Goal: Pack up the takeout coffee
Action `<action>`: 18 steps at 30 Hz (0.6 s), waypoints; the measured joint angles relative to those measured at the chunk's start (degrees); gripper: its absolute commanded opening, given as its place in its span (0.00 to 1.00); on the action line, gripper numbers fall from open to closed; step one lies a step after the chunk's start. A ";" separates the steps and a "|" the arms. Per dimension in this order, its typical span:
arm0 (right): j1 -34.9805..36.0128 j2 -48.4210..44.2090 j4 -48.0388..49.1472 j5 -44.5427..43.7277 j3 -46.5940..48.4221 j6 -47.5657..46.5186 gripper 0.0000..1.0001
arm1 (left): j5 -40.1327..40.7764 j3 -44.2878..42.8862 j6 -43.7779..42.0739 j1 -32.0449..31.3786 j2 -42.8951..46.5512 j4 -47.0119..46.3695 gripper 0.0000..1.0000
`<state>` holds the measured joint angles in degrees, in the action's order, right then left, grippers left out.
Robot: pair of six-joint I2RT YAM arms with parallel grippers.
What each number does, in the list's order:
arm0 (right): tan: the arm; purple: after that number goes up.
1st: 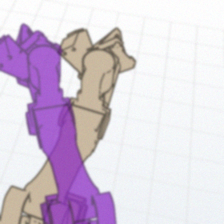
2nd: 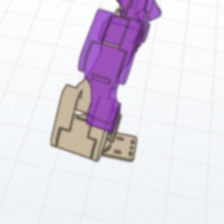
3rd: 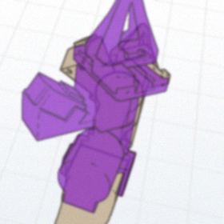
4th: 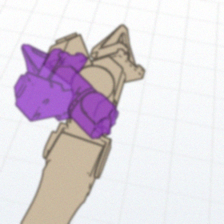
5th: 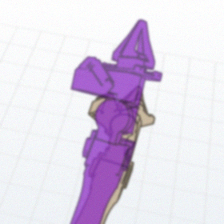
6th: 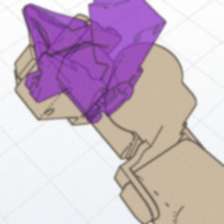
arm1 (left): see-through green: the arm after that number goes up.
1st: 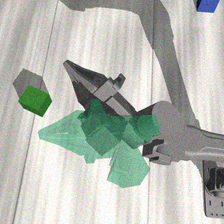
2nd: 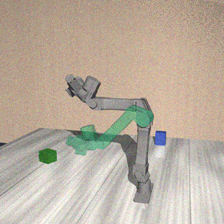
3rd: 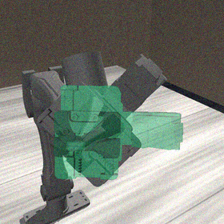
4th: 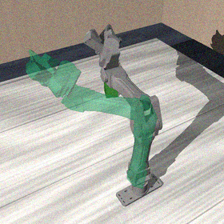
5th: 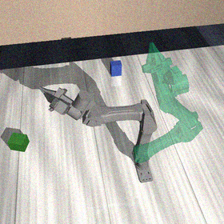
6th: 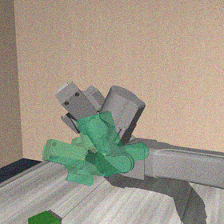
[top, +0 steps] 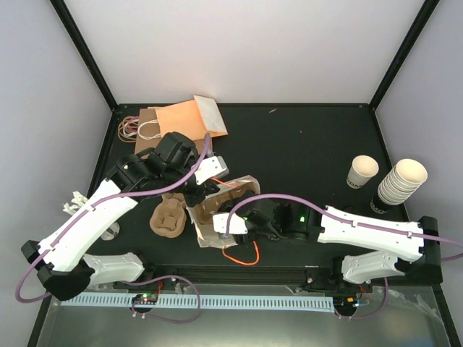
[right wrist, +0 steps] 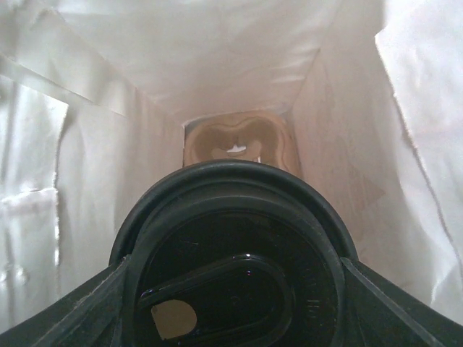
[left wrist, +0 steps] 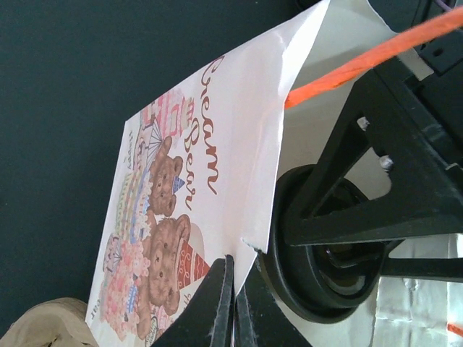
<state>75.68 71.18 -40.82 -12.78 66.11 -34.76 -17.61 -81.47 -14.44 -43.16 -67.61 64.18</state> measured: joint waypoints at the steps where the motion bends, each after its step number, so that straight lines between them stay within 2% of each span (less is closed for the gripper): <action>1: 0.00 0.07 0.13 -0.28 -0.20 -0.13 0.56 | 0.00 0.00 0.00 0.00 0.09 -0.02 0.03; 18: 0.00 1.68 1.53 -1.60 -1.33 -2.10 0.56 | -0.04 0.68 0.00 0.00 1.01 -0.20 0.02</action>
<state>75.68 72.86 -39.29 -14.37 64.77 -36.86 -17.65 -80.79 -14.44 -43.16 -66.61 63.99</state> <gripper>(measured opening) 0.730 0.027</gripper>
